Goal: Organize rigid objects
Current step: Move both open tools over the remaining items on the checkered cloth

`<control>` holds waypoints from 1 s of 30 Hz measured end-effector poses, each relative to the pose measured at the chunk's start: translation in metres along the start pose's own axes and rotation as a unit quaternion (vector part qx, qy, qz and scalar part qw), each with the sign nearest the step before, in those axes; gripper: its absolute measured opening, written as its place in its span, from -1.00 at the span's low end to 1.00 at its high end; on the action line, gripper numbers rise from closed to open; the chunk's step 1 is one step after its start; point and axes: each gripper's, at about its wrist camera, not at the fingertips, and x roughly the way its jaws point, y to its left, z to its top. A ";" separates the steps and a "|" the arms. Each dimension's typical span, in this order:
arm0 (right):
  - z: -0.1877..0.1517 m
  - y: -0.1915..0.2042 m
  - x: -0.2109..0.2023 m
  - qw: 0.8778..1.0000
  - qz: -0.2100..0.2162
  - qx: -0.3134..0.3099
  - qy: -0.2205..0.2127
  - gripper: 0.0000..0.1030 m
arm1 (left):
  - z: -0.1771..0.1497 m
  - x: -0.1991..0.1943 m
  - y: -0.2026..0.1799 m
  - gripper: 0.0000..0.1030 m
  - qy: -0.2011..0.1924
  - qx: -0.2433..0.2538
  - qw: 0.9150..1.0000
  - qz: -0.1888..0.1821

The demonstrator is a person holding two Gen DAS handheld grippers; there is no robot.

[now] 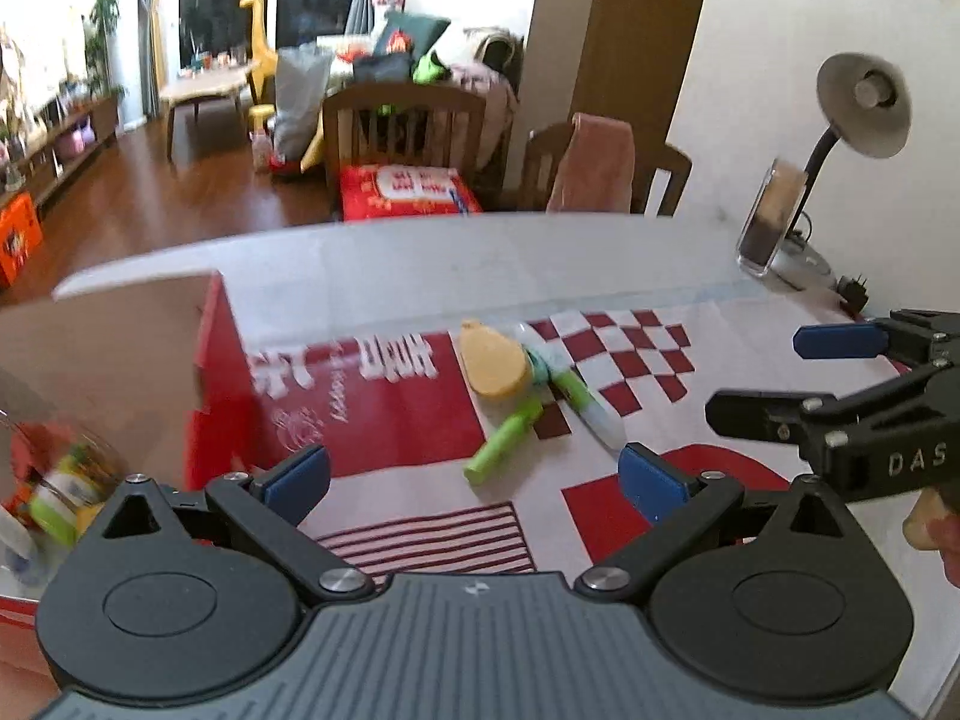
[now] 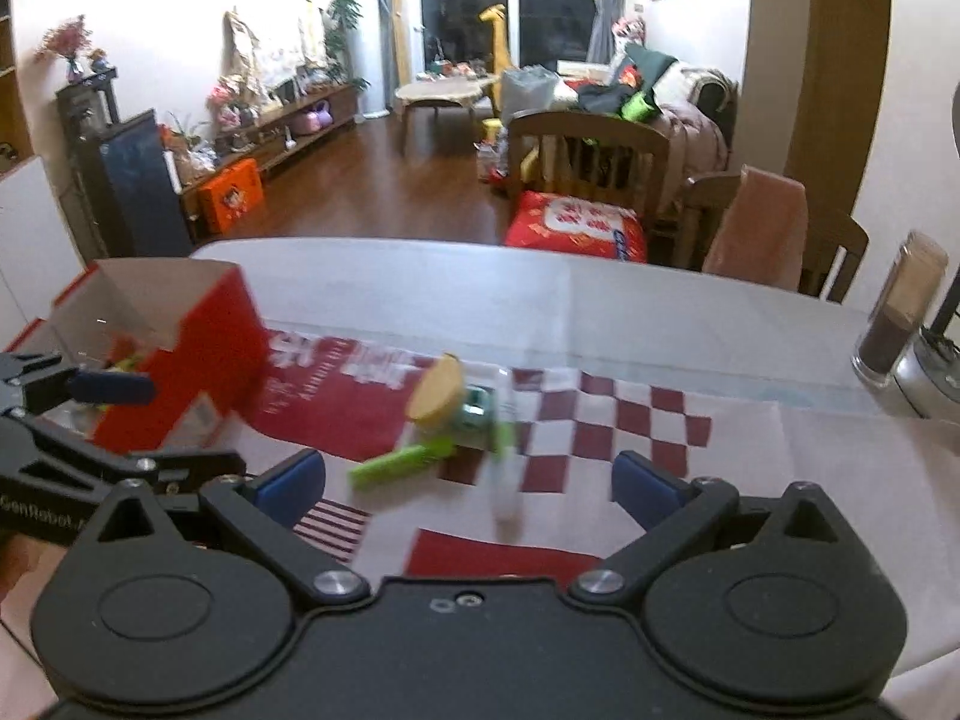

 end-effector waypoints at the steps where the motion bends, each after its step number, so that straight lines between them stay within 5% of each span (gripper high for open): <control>1: 0.000 -0.005 0.005 1.000 -0.001 0.003 0.003 0.93 | -0.001 0.007 -0.002 0.99 0.001 -0.001 1.000 0.001; 24: 0.001 -0.037 0.129 0.992 0.028 0.047 0.112 0.01 | -0.009 0.122 -0.021 0.95 0.060 0.036 0.997 0.022; 30: 0.001 -0.035 0.144 0.991 0.027 0.035 0.126 -0.16 | -0.009 0.137 -0.023 0.31 0.069 0.056 0.996 0.024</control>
